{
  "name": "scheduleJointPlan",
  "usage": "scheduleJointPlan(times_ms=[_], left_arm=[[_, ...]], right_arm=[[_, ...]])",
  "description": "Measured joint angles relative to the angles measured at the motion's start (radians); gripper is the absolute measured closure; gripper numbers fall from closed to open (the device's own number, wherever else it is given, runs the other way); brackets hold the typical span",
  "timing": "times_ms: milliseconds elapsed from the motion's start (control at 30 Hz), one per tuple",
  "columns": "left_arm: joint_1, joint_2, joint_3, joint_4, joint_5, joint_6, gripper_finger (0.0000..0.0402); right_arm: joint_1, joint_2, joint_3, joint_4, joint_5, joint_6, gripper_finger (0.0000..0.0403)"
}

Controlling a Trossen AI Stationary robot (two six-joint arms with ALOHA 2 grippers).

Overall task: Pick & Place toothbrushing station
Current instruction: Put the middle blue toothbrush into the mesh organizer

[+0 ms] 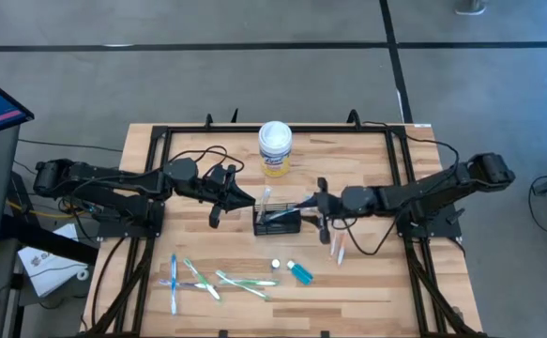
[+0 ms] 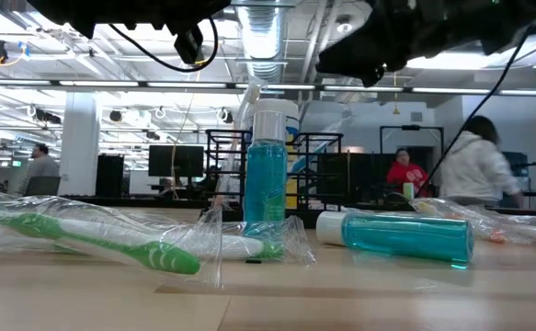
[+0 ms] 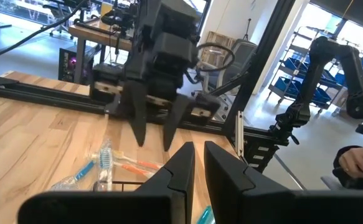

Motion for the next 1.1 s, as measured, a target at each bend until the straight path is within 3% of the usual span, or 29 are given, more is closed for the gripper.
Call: scheduleJointPlan(times_ms=[367,767,967,1100], left_arm=[[-0.006,0.000,0.000,-0.001,0.000,0.000,0.0371],[-0.011,0.000,0.000,-0.001,0.000,0.002,0.0371],[-0.011,0.000,0.000,0.000,0.000,0.002,0.0371],[-0.011,0.000,0.000,0.001,0.000,0.003,0.0371]], right_arm=[[0.054,0.000,0.003,-0.064,-0.004,0.087,0.0271],[0.057,-0.003,0.003,-0.315,0.017,0.238,0.0275],[0.043,-0.066,0.003,-0.474,0.148,0.295,0.0274],[0.028,-0.102,0.003,-0.479,0.192,0.297,0.0274]])
